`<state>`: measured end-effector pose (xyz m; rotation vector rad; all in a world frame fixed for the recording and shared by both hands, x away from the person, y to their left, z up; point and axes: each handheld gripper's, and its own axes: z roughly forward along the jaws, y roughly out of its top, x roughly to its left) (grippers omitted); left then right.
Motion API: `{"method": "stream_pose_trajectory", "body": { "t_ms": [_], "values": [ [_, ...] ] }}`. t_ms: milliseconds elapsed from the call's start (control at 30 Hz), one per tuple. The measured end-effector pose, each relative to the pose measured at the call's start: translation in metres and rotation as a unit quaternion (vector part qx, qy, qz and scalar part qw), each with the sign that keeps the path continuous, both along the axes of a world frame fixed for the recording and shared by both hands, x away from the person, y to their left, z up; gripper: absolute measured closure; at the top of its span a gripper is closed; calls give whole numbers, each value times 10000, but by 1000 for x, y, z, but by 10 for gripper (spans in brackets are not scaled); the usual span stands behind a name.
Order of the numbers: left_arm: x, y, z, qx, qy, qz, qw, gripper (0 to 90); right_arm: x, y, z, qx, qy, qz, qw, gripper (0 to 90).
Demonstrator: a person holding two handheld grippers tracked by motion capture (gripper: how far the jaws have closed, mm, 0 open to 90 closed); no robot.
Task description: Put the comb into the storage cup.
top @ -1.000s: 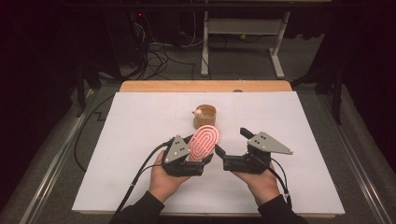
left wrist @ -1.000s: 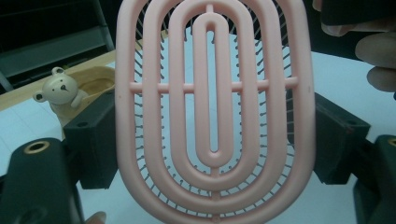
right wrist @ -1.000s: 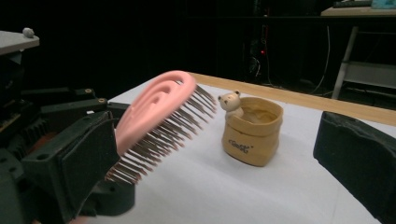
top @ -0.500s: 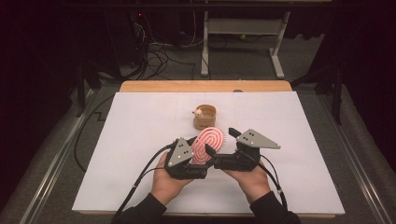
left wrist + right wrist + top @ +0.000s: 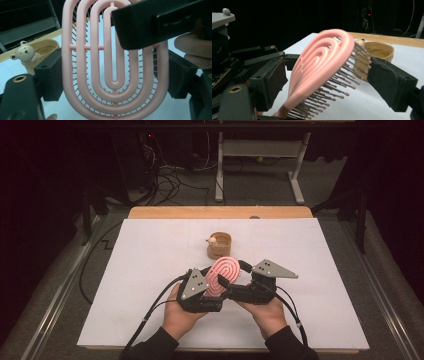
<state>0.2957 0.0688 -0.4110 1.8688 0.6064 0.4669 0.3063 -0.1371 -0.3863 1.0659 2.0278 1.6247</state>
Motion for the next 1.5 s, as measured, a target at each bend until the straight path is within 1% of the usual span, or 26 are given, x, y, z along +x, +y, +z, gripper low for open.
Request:
{"method": "stream_pose_trajectory", "body": {
  "t_ms": [100, 300, 400, 467, 567, 767, 1000, 1267, 1400, 1500],
  "values": [
    [0, 0, 0, -14, -8, -1, 10000, 181, 1, 0, -2, 41, 70, 41, 10000, 201],
    [-1, -1, 0, -1, -35, -6, 10000, 181, 1, -1, -2, 255, 263, 213, 9991, 305],
    [-1, -1, 0, 3, -49, -10, 10000, 181, 2, -2, -3, 301, 311, 239, 9988, 352],
    [-1, -1, 0, 5, -46, -6, 10000, 181, 2, -2, -3, 316, 386, 276, 9984, 373],
    [-1, -1, 0, 2, -48, 1, 10000, 181, 2, -1, -3, 351, 456, 297, 9979, 376],
    [-2, -3, -1, 21, -61, -21, 10000, 181, 0, -1, -3, 453, 499, 378, 9970, 373],
    [-3, -3, -1, 7, -85, -23, 10000, 181, 1, -7, -3, 628, 616, 384, 9954, 470],
    [-4, -5, -2, 55, -96, -7, 9999, 181, 1, -8, -3, 743, 782, 454, 9931, 499],
    [-5, -6, -1, 40, -123, 3, 9999, 181, 1, -9, -2, 777, 813, 424, 9928, 506],
    [-6, -6, -1, 77, -172, 20, 9998, 181, 0, -9, -1, 797, 816, 409, 9926, 516]
  ]
}}
